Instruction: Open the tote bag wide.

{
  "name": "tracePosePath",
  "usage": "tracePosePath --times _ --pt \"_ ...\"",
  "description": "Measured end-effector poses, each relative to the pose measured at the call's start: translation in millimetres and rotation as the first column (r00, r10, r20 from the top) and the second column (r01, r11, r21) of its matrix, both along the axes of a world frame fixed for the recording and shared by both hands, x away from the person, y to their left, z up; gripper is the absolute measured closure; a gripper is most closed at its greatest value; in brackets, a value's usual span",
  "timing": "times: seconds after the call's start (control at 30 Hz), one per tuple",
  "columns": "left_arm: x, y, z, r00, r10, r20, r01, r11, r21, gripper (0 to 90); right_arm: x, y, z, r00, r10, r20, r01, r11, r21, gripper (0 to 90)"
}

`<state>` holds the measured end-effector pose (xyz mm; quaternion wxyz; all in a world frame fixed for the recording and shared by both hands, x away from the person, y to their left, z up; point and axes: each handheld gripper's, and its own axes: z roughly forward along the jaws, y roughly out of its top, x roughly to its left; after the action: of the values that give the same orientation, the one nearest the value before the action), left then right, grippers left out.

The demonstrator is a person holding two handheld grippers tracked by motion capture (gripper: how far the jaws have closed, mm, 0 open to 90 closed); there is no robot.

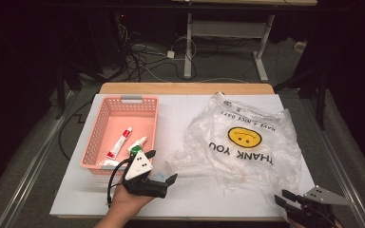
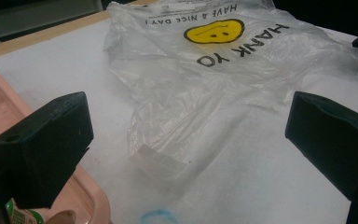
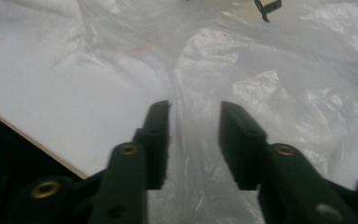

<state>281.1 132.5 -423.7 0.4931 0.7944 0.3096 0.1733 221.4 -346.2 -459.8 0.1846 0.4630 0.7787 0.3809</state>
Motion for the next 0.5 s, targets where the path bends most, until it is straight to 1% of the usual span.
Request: tracePosePath --times 0.03,0.13,0.17,0.2,0.23,0.33,0.37,0.43,0.5 --pt "0.4 -0.1 -0.2 1.0000 0.000 0.002 0.000 1.0000 0.000 0.3 0.2 -1.8 -2.9 0.9999 -0.006 -0.011 0.006 0.9998 -0.021 75.2" --pt "2.4 0.8 -0.7 1.0000 0.001 -0.002 -0.001 1.0000 0.005 0.3 1.2 -2.2 -7.1 0.9993 -0.001 -0.037 -0.001 0.9991 -0.042 86.8" --pt "2.9 1.0 -0.9 1.0000 0.004 -0.003 -0.004 1.0000 0.001 0.3 1.2 -2.2 -7.1 0.9993 -0.001 -0.037 -0.001 0.9991 -0.042 86.8" --pt "3.2 1.6 -1.2 1.0000 0.005 -0.004 -0.005 1.0000 0.002 0.3 1.5 -1.1 -8.1 0.9991 0.004 -0.043 -0.006 0.9987 -0.050 89.4" --pt "3.6 2.3 -1.5 1.0000 0.008 -0.004 -0.008 1.0000 0.004 0.3 2.2 2.4 -9.2 0.9987 0.020 -0.046 -0.022 0.9984 -0.053 89.9" --pt "6.1 5.8 -2.7 0.9997 0.023 -0.004 -0.023 0.9997 0.013 0.3 2.3 7.5 -9.8 0.9978 0.031 -0.059 -0.034 0.9981 -0.052 90.0" --pt "7.1 7.8 -2.9 0.9995 0.030 -0.009 -0.030 0.9995 0.008 0.3 3.0 12.9 -10.0 0.9971 0.047 -0.060 -0.050 0.9975 -0.051 90.0" --pt "8.0 11.2 -2.3 0.9991 0.042 -0.011 -0.042 0.9991 -0.008 0.3 3.6 15.6 -9.9 0.9969 0.054 -0.057 -0.057 0.9971 -0.050 90.0" --pt "8.1 13.3 -1.7 0.9988 0.048 -0.011 -0.048 0.9988 -0.009 0.3 4.8 21.2 -9.7 0.9963 0.066 -0.054 -0.069 0.9966 -0.045 90.0"
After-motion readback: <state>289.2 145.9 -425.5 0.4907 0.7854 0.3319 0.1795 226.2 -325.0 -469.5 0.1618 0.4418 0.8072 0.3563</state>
